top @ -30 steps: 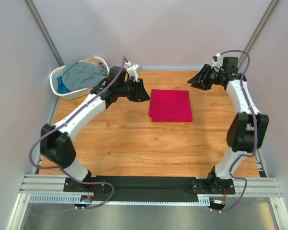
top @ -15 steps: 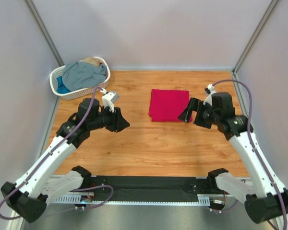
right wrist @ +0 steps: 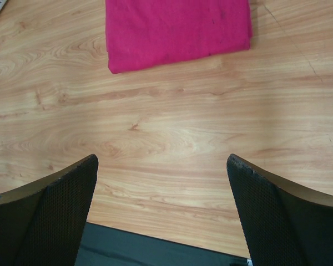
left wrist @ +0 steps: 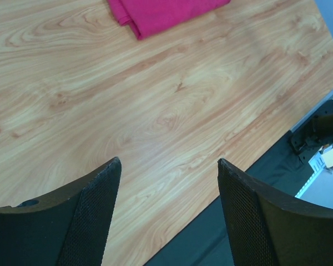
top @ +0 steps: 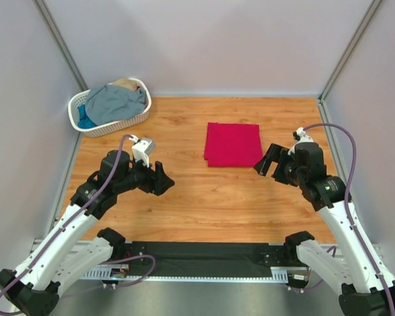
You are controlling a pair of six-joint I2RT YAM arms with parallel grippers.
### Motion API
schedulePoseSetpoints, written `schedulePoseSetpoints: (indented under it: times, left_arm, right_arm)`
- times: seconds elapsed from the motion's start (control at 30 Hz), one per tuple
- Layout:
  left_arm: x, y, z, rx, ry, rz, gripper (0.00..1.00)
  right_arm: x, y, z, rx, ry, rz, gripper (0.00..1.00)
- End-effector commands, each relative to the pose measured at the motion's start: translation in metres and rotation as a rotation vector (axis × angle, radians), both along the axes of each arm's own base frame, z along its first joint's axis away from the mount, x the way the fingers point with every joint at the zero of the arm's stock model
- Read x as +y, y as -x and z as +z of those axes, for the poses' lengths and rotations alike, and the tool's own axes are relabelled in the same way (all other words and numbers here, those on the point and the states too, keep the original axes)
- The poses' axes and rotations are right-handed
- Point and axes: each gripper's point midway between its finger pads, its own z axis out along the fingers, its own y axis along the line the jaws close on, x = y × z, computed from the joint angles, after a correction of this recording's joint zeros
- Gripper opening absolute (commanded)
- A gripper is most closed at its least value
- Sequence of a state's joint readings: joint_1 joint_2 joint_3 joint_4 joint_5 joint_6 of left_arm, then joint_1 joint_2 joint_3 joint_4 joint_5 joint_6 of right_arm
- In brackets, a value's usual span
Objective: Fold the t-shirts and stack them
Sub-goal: Neatly place the folded tshirt to the corner
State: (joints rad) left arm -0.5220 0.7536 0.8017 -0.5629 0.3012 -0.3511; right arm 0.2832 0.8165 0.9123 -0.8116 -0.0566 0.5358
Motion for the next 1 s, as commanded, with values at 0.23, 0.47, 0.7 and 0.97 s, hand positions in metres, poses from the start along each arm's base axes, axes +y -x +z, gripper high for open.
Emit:
schedulePoseSetpoints:
  times: [0.23,0.47,0.7,0.97]
  left_arm:
    - [0.007,-0.002,0.009,-0.045,-0.018,0.024,0.76]
    - [0.010,-0.002,0.007,-0.044,-0.031,0.034,0.75]
    - [0.004,0.000,0.006,-0.027,-0.017,0.000,0.75]
    - [-0.005,0.003,0.006,-0.014,0.017,-0.040,0.74]
  right_arm:
    - [-0.023,-0.055,-0.027,0.041,0.067,-0.222,1.00]
    - [-0.016,-0.122,-0.080,0.134,-0.063,-0.421,0.93]
    - [-0.022,-0.205,-0.091,0.077,0.080,-0.241,0.78]
    - [-0.018,-0.248,-0.128,0.104,-0.031,0.046,0.63]
